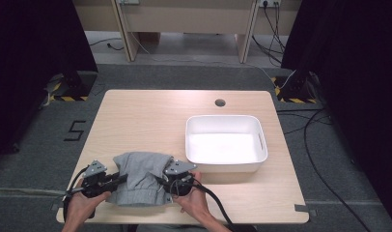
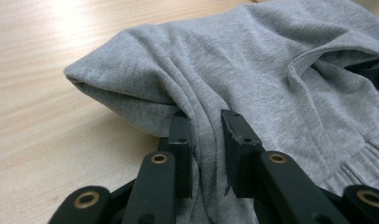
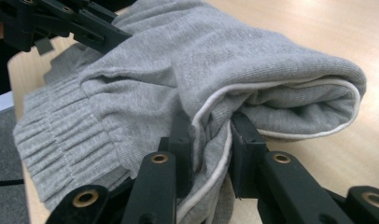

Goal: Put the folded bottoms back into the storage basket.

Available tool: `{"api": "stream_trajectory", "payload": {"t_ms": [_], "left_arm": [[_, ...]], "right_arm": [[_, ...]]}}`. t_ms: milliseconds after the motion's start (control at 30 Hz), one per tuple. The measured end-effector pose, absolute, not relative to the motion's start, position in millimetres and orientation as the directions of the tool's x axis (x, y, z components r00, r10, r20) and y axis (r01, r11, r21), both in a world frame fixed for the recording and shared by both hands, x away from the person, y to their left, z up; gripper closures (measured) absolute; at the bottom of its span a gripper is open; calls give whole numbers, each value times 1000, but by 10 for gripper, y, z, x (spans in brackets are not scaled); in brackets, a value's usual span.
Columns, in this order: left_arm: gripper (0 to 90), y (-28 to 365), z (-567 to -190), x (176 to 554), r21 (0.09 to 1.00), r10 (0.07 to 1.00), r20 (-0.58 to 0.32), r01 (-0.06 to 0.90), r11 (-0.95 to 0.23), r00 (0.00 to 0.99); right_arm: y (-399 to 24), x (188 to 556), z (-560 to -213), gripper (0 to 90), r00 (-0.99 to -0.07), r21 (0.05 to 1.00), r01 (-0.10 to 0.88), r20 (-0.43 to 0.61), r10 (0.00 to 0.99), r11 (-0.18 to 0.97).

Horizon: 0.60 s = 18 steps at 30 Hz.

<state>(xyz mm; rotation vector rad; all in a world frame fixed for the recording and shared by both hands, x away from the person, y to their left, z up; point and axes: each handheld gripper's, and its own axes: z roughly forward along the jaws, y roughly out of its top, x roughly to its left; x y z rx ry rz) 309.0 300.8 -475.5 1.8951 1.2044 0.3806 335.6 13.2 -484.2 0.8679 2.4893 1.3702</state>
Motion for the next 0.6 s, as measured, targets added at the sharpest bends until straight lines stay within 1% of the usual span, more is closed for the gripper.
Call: {"api": "stream_trajectory", "payload": {"t_ms": [200,267,433,533,600], "left_arm": [[746,2991,-4584,3078,792,847,-166,580,-191,505],[769,2992,-4525,3083,797,844,-170,575,-185,508],[792,2951,-4383,3098,808,838,-164,558,-189,521],[825,2931,-4371,3130,807,839,-165,560,-186,518],[832,2918,-4379,3150,808,838,-166,559,-186,519]], "right_arm": [[82,3351,-4639,742,-822,832,398,138,552,386],[67,3352,-4575,743,-825,837,389,130,550,385],[25,3376,-4398,743,-830,845,374,121,545,382],[-1,3385,-4350,750,-831,847,378,133,539,374],[-11,3376,-4327,751,-835,847,371,125,536,380]]}}
